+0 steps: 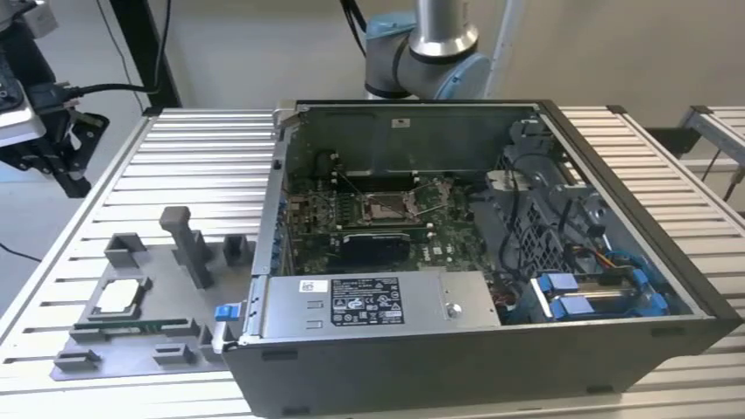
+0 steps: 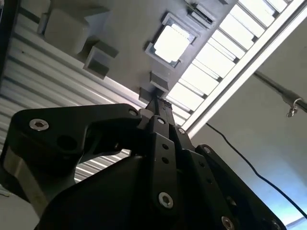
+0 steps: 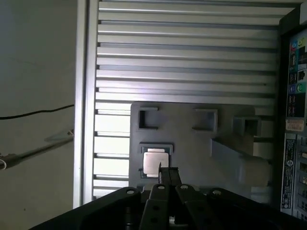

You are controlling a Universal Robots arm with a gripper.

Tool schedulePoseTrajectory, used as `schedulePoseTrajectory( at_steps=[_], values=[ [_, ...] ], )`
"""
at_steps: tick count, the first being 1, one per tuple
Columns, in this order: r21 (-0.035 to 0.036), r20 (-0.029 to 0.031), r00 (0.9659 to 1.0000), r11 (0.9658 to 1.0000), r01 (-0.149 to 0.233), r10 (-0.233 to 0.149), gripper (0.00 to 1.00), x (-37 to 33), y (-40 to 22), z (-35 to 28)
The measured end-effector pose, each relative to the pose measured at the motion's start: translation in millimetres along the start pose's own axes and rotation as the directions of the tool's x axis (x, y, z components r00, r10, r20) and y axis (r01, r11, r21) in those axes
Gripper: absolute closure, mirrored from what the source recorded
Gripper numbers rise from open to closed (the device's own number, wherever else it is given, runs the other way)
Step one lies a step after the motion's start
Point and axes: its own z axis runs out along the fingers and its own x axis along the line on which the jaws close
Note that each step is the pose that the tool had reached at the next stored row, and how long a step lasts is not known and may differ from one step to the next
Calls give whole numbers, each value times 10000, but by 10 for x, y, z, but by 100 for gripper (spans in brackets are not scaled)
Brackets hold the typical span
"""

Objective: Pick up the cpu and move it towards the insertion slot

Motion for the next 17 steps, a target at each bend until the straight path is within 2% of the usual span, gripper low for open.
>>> schedulePoseTrajectory(
  at_steps=[5,6,17],
  values=[
    [0,0,10000,10000,-1,1,100,1,-1,1],
    [0,0,10000,10000,-2,2,0,1,-1,0],
    [0,0,10000,10000,-1,1,0,1,-4,0]
  ],
)
